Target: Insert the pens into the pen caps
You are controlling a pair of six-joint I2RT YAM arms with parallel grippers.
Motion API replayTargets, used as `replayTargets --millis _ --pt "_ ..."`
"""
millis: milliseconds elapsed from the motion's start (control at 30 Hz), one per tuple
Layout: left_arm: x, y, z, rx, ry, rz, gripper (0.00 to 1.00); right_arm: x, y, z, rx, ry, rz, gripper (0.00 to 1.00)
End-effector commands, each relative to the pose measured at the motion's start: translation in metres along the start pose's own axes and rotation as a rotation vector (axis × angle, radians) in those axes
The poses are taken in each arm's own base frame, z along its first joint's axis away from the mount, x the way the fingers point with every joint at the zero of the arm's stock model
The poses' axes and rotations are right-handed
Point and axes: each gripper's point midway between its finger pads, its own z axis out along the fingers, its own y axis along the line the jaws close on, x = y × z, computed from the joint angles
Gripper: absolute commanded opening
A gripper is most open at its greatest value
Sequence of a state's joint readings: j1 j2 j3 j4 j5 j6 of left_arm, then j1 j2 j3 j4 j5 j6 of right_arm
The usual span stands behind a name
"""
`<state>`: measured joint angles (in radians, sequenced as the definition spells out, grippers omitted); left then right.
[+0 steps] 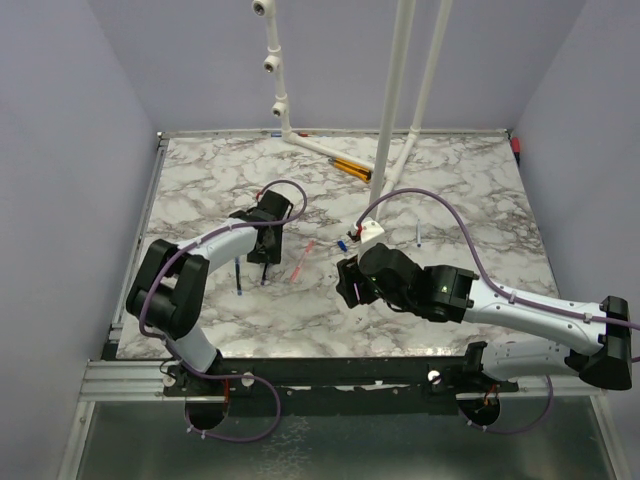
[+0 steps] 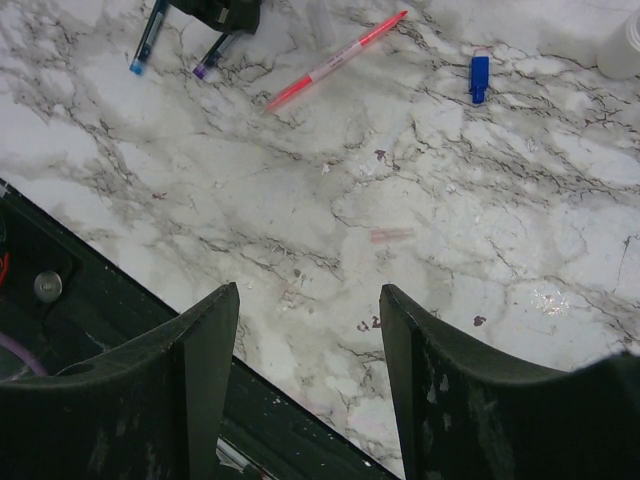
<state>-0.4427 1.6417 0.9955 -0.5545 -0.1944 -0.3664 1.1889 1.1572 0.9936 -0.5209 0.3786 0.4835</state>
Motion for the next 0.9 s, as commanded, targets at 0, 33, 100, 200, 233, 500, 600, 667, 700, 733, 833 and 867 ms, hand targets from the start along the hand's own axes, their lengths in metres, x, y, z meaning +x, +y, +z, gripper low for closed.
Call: replayTargets --millis 0,33,100,200,233,500,600,667,700,733,833,867 --pt "0.008 0.006 0.011 -0.048 0.014 -0.001 0.39 0.003 -0.003 -0.001 -0.001 -0.001 0.018 0.62" --pt "0.009 0.007 0.013 -0.053 0.02 0.001 0.38 0.003 -0.004 -0.001 0.0 -0.002 0.018 0.62" --pt "0.012 0.008 0.015 -0.057 0.029 0.006 0.35 0.004 -0.003 -0.001 -0.002 -0.002 0.019 0.62" --pt "0.013 0.008 0.016 -0.062 0.032 0.014 0.33 0.004 -0.003 0.0 -0.002 -0.002 0.019 0.62" --pt "0.013 0.009 0.017 -0.064 0.033 0.014 0.31 0.005 -0.003 0.001 -0.001 0.001 0.017 0.62" --pt "0.022 0.01 0.019 -0.064 0.057 0.016 0.18 0.005 -0.004 -0.001 -0.001 0.001 0.019 0.61" --pt "0.022 0.01 0.02 -0.063 0.059 0.014 0.1 0.004 -0.005 -0.003 0.001 -0.001 0.019 0.61" --pt "0.022 0.009 0.02 -0.061 0.059 0.014 0.03 0.002 -0.005 -0.005 -0.001 -0.004 0.02 0.61" --pt "0.022 0.009 0.019 -0.061 0.057 0.012 0.01 0.002 -0.005 -0.006 -0.003 -0.006 0.022 0.61" --pt "0.021 0.01 0.019 -0.062 0.054 0.011 0.0 0.001 -0.005 -0.007 -0.006 -0.009 0.023 0.61" --pt "0.016 0.009 0.014 -0.059 0.032 0.005 0.0 -0.001 -0.004 -0.01 -0.012 -0.013 0.024 0.61" --pt "0.014 0.008 0.012 -0.05 0.022 0.002 0.0 -0.001 -0.004 -0.011 -0.015 -0.012 0.025 0.6"
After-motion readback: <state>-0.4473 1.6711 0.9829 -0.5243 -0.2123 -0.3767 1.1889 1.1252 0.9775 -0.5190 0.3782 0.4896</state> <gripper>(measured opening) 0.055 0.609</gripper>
